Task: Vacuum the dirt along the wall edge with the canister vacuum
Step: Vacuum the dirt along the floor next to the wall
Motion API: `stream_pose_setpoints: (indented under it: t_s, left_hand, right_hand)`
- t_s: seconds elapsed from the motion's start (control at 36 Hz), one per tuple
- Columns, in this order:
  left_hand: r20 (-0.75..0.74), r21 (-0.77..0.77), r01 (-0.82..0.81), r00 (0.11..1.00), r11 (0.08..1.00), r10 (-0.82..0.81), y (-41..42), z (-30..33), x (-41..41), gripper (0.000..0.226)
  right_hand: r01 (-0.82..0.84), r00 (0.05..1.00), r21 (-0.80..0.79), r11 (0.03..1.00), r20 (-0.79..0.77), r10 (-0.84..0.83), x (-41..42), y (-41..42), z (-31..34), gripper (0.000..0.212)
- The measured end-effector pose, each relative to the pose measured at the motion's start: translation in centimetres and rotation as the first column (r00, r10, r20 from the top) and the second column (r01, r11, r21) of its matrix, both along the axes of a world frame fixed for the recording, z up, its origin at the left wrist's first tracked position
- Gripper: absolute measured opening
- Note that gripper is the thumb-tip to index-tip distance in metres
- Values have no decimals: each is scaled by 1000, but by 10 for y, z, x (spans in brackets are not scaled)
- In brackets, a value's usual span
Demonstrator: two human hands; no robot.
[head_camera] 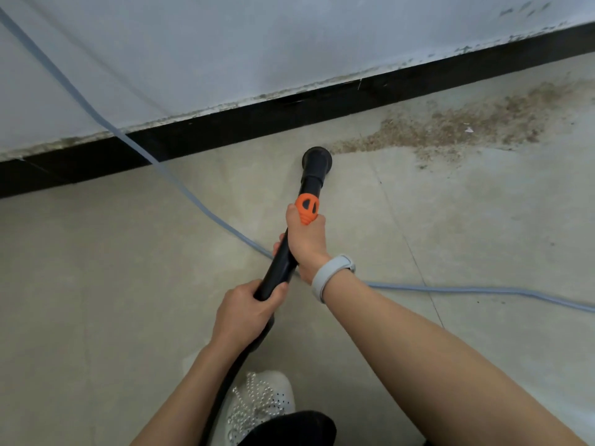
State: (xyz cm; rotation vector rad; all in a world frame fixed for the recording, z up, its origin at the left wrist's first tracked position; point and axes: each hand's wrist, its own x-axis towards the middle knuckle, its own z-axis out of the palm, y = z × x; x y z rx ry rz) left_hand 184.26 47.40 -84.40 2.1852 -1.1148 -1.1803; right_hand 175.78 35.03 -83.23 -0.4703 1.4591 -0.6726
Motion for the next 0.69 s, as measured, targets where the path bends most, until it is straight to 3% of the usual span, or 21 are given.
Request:
stream_pose_setpoints:
  t_s: [0.17,0.28,0.5,0.69]
  left_hand:
    - [-33,-25,-27,999,999,27,-36,9,-8,60]
    - [-44,-23,-3,999,1000,2,-54,15,-22,59]
    - [37,0,103,994,995,-103,-38,7,-36,57]
    - [26,-4,116,993,993,-116,-56,7,-39,60]
  right_hand:
    - [-86,996,-24,996,13,86,-5,-40,8,38]
    - [-53,998,-39,998,-23,52,-17,-55,10,47]
    - [55,998,-30,998,-32,-56,-43,-30,1,34]
    - [67,997,-48,997,-35,-68,-49,-47,2,37]
